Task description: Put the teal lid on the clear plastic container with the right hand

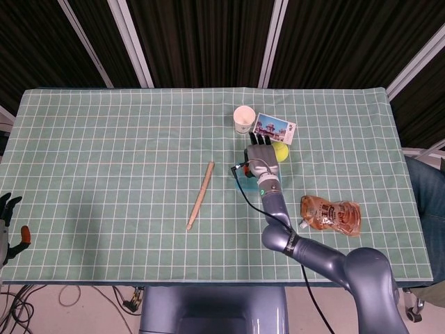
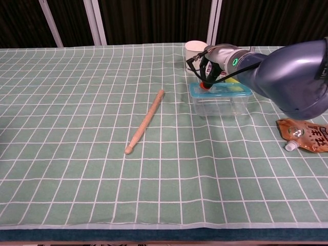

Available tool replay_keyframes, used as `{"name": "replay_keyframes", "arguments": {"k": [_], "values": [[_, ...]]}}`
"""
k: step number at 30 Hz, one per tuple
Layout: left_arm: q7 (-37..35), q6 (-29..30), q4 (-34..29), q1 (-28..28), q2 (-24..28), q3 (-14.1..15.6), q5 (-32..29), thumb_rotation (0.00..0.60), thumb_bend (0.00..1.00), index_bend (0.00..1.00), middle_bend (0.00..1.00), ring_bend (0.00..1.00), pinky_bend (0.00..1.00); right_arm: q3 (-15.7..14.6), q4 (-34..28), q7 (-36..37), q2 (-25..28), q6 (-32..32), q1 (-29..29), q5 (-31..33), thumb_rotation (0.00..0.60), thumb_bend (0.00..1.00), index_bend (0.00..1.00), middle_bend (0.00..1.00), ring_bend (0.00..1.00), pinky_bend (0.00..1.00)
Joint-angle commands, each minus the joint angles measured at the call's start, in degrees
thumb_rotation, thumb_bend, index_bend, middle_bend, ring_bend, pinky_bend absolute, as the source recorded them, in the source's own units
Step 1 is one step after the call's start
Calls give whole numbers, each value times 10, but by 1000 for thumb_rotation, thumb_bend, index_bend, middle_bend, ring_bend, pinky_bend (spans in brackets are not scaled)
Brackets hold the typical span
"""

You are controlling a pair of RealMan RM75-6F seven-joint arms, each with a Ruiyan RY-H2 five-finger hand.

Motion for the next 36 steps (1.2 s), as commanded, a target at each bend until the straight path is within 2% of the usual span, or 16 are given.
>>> {"name": "replay_keyframes", "arguments": {"k": [1,36], "values": [[0,0,0,0,0,0,0,600,568,114,0,0,0,7,2,19,-3,12,-1,-17,600,642,717,44,0,0],[1,-1,0,0,0,0,-1,600,568,115,0,0,0,12,21,85,-29,28,-21,-89,600,641,716,44,0,0]]}}
